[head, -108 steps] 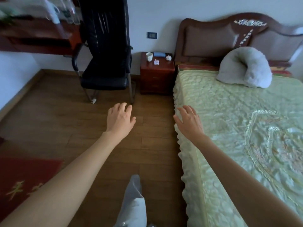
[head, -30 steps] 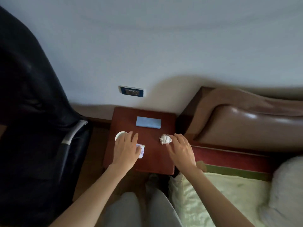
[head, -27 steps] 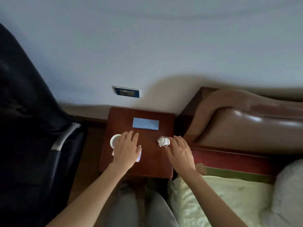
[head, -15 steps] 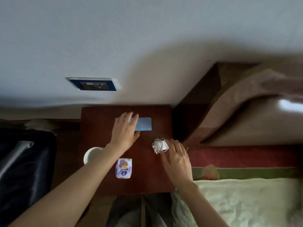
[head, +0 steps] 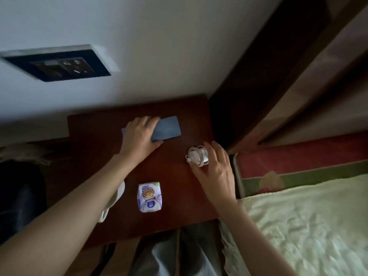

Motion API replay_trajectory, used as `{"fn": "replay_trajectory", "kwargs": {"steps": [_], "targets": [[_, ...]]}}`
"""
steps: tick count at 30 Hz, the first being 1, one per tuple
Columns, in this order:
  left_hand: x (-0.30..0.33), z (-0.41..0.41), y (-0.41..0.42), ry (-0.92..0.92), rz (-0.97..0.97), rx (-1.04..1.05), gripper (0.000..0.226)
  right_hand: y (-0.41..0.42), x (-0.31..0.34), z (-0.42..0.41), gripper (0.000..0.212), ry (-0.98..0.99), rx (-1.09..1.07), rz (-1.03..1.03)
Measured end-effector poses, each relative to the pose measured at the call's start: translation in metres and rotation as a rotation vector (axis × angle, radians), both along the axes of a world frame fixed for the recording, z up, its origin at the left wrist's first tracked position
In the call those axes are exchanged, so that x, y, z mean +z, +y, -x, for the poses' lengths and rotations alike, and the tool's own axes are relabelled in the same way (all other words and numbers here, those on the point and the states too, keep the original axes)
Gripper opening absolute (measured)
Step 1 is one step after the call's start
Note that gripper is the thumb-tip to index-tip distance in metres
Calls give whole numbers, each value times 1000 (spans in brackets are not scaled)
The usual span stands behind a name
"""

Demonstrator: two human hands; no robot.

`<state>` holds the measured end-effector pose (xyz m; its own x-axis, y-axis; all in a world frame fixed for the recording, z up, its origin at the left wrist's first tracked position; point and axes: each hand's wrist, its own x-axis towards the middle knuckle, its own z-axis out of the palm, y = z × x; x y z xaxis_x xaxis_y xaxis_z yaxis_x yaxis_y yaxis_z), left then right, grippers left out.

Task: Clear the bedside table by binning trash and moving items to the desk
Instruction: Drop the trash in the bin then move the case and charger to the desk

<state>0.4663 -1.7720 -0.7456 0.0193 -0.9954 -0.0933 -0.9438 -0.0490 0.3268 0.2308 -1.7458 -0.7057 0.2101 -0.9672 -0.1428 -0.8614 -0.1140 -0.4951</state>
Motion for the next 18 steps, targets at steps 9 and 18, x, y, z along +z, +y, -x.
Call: {"fn": "replay_trajectory", "kwargs": {"steps": [9,18], "targets": [[28,0,24,26,78,42,70,0,-16,-12,82,136,-53,-156],[41,2,60,40,82,126,72,-9,-26,-20,64,88,-128,-117]]}}
